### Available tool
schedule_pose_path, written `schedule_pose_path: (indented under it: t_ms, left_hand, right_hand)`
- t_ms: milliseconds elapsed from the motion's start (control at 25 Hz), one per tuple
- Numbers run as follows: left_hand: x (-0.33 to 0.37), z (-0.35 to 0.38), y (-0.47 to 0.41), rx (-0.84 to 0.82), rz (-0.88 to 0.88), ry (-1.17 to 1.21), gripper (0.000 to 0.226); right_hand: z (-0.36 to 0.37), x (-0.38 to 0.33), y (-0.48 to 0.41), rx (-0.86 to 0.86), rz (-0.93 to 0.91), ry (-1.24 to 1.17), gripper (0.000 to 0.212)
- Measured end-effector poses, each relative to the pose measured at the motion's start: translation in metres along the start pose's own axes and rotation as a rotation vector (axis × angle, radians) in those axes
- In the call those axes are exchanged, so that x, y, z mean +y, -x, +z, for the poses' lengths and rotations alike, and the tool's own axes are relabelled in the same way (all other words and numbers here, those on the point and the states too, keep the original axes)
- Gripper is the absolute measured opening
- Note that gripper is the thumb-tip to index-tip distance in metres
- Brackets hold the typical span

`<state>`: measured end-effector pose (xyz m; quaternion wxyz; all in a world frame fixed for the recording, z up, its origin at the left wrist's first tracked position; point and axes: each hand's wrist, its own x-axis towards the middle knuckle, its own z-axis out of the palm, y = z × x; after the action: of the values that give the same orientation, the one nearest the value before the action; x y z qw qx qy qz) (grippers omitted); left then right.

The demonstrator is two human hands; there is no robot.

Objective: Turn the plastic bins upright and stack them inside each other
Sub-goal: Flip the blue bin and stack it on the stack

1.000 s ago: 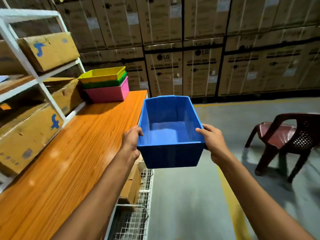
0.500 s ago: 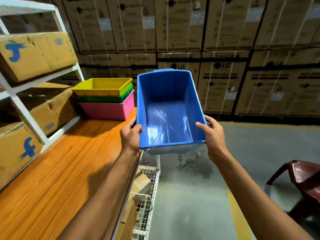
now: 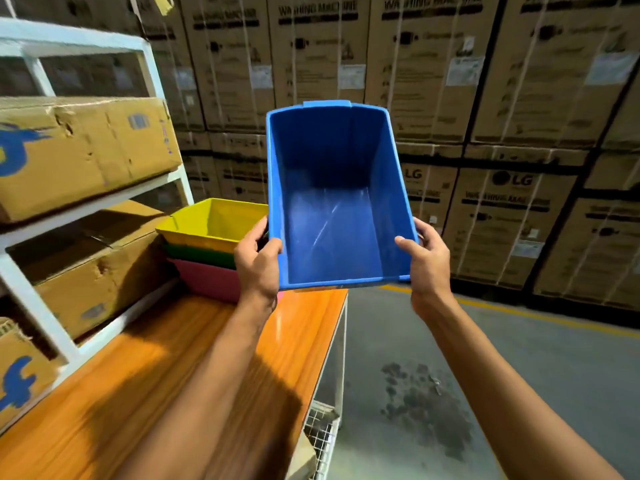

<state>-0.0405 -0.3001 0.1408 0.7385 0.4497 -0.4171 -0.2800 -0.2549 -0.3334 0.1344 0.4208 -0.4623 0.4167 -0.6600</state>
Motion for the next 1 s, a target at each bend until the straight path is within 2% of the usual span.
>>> schedule_pose_path:
  t_ms: [120,280,480,600,800,1000]
  left_hand:
    - [-0.019,0.002,-0.035,0.098,0.063,-0.038,0.047]
    - [-0.032,0.015,-0.077,0.275,0.119,-0.123,0.052]
    - [-0.033,0.035,-0.107,0.53,0.197,-0.152,0.055]
    - [-0.039,0.04,-0.12,0.651,0.198,-0.151,0.058]
    - [-0.059,0.04,-0.154,0.812,0.235,-0.187,0.063]
    - [-0.066,0.045,-0.191,0.897,0.151,-0.147,0.044]
  right_hand:
    - [0.026,0.019,-0.053,-0.147,0.007,-0.034,0.039]
    - [0.06,0.042,-0.126,-0.319,0.016,-0.119,0.04]
    - [0.108,0.06,-0.201,-0.569,0.08,-0.202,0.054]
    - [0.136,0.065,-0.228,-0.694,0.077,-0.246,0.048]
    - [0.179,0.088,-0.271,-0.807,0.136,-0.284,0.042]
    - [0.224,0.108,-0.305,-0.826,0.116,-0.044,0.024]
